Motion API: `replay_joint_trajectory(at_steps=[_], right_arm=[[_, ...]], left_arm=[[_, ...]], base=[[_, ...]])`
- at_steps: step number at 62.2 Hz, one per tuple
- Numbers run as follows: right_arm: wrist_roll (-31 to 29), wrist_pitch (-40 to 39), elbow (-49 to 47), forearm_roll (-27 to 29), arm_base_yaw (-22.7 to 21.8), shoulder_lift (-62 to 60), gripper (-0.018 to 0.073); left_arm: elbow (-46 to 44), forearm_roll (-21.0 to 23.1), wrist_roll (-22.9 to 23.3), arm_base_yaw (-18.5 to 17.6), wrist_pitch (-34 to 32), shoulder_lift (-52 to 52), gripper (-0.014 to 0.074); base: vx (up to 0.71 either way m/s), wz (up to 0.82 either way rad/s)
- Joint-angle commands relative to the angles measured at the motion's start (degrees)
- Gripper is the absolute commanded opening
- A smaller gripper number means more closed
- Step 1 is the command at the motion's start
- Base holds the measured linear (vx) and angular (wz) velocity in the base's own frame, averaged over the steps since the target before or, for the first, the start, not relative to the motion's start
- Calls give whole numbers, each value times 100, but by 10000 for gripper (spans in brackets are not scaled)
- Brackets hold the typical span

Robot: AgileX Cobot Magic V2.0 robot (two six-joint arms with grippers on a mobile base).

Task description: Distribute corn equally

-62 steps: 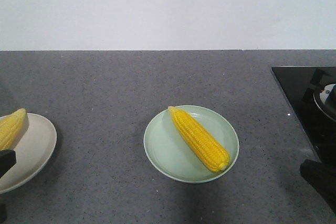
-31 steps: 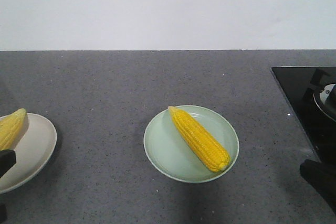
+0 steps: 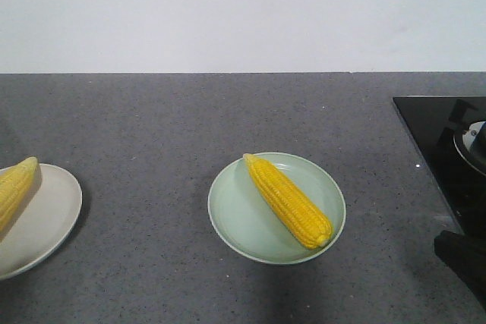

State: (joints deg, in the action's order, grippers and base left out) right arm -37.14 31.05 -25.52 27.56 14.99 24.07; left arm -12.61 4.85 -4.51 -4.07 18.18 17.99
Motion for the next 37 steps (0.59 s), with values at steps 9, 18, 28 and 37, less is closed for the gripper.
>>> replay_joint_trajectory(at_steps=[9,18,28,37], right_arm=[[-8,-373,-150,102,-27,27,-4],[-8,-373,-150,103,-27,33,-4],[-8,-348,-150,103,-27,32,-4],[-8,-348,-150,103,-27,32,-4]], left_arm=[[1347,-286,338,-16,-1913,-1432,-7],[1432,-448,307,-9,-1286,-1986,-7],[1438,-594,310,85,-1147,-1957,-7],[1438,-589,321,111,-1264,-1957,-7]], base=[[0,0],[0,0],[0,0],[0,0]])
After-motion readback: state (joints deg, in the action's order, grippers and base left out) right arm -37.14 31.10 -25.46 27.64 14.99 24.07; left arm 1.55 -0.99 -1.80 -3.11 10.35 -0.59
